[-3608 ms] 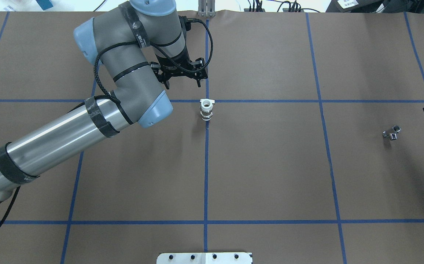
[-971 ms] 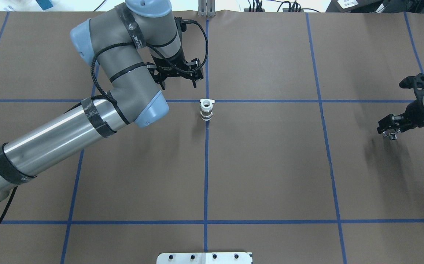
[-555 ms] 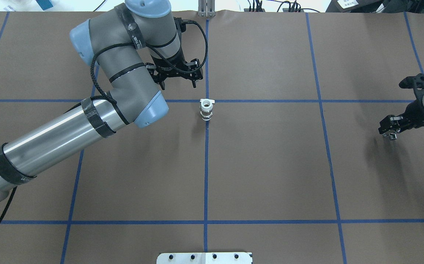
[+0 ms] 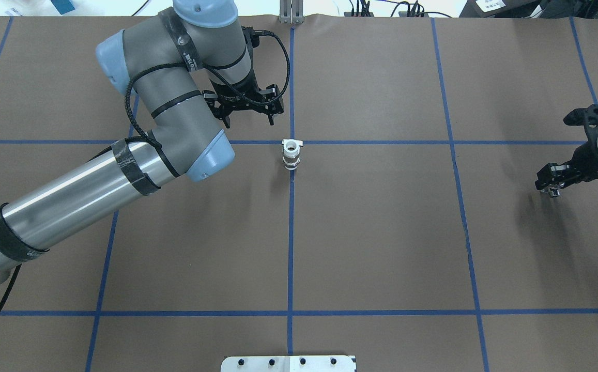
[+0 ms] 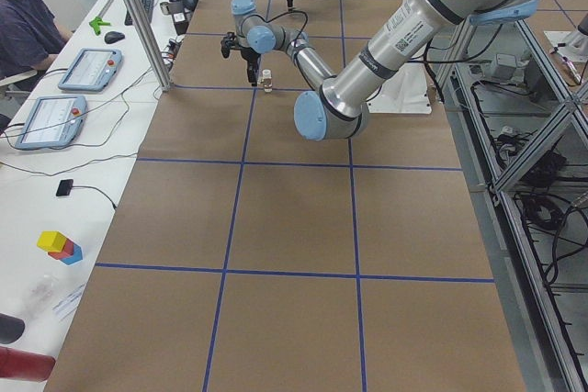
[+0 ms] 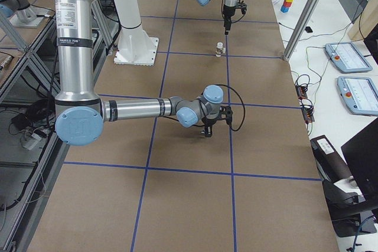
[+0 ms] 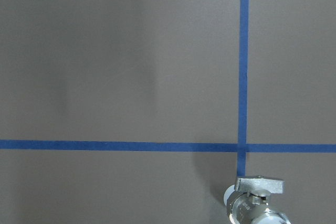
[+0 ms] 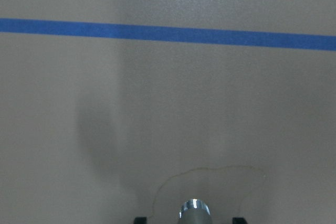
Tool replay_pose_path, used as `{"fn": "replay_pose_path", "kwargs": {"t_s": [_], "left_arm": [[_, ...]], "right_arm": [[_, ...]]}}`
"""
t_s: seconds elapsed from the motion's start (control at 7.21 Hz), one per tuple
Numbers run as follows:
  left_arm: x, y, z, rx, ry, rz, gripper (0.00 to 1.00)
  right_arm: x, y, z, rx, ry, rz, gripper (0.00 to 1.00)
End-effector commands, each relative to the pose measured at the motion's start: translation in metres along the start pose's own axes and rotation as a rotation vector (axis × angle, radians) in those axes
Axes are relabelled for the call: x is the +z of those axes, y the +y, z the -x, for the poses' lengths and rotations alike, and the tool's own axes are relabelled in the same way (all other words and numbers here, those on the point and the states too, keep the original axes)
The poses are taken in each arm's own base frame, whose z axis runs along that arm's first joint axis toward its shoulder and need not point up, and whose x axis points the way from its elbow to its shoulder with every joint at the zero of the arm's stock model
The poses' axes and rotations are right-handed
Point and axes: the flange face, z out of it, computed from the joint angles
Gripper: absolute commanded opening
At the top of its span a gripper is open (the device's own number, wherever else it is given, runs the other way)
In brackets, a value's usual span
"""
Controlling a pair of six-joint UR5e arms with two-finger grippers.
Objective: Assemble PPR valve and pipe with both arms
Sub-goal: 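Lower the right gripper onto the chrome elbow fitting and grasp it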
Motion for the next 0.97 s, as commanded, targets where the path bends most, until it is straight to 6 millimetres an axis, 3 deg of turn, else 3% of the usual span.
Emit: {"fn": "replay_pose_path", "kwargs": {"t_s": [0.0,0.83], "left_arm": [[0.0027,0.0,0.0035,-0.002,-0.003,0.002,1.0],[0.0041,0.0009,0.0036,-0.001,-0.002,0.004,1.0]], "right_arm": [[-0.0021,-0.0022,0.0038,-0.005,-0.004,-0.005,0.62],[0.0018,-0.0019,0.0,0.0,0.008,-0.001,0.56]]}}
